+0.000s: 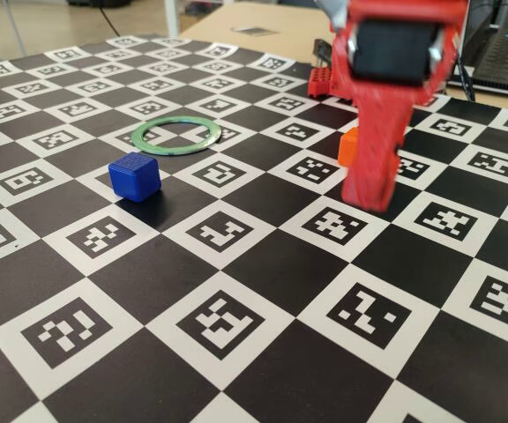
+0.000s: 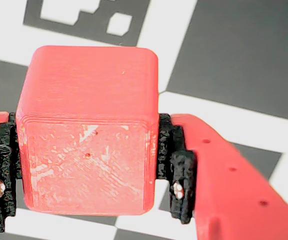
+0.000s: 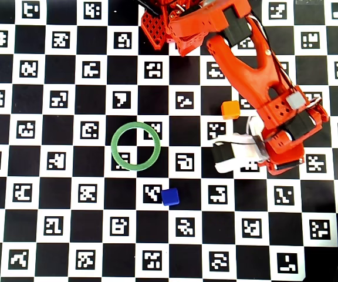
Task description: Grab the red cube then put it in the green circle then put the blue cube on top and finally the orange cube on top
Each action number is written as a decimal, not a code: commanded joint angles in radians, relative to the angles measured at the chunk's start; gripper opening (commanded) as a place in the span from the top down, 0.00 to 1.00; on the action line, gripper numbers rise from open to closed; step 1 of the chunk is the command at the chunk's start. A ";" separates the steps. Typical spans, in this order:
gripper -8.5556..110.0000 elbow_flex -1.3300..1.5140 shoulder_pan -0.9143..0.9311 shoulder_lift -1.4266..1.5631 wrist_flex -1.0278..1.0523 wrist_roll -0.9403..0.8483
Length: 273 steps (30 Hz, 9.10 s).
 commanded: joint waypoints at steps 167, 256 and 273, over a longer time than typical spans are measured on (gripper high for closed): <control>0.71 0.463 0.890 0.365 -0.227 -0.580; 0.66 -0.043 0.548 -0.233 -0.285 -0.316; 0.67 -0.046 0.558 -0.236 -0.298 -0.428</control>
